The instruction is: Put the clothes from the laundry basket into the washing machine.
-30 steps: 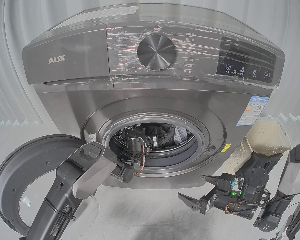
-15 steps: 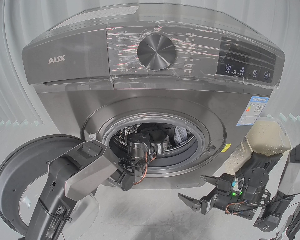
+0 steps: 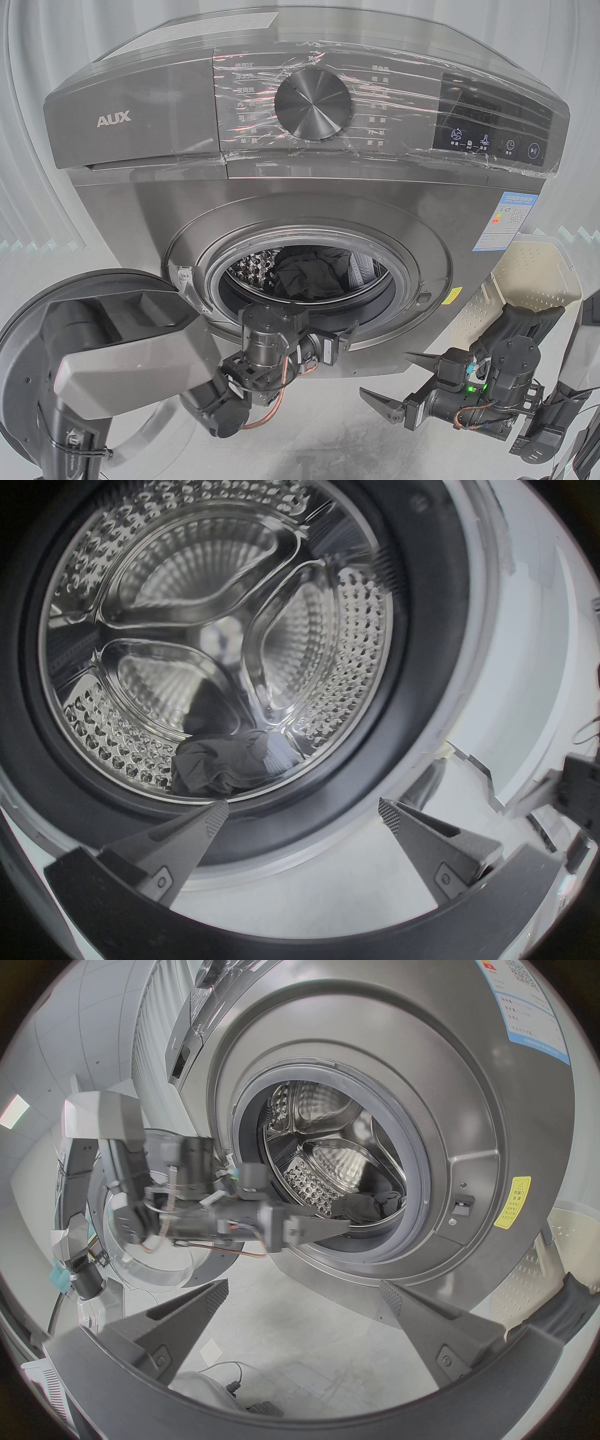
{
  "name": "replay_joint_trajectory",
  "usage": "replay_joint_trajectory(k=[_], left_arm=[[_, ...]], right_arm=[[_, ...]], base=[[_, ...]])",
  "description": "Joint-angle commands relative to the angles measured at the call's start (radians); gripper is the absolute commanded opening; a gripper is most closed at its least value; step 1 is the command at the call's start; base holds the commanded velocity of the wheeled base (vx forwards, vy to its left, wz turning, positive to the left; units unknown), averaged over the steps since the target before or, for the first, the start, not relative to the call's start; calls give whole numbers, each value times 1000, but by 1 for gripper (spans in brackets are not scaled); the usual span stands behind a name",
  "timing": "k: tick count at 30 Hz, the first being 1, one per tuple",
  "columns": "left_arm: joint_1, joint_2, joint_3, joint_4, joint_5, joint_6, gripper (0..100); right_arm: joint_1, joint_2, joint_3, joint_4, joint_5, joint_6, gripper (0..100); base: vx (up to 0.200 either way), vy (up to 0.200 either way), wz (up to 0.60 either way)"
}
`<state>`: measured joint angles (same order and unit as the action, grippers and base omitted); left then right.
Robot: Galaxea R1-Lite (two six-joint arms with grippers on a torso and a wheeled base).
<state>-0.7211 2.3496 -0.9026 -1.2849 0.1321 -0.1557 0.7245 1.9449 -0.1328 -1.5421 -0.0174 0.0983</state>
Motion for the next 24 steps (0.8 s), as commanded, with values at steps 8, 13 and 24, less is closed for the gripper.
replay_joint_trajectory(k=[8,13,24], left_arm=[[-80,-584,514,-94,-14,-8,100],[-74,-753,665,-86,6,-8,100],[-21,-932,769,-83,69,35,100]], right_arm=[[-28,-112,55,-1,-10,3,100],[-43,-224,85,0,-21,-3,100],[-140,-429,133,46,-98,1,100]], base=[[0,0,0],[0,0,0],[-36,0,0]])
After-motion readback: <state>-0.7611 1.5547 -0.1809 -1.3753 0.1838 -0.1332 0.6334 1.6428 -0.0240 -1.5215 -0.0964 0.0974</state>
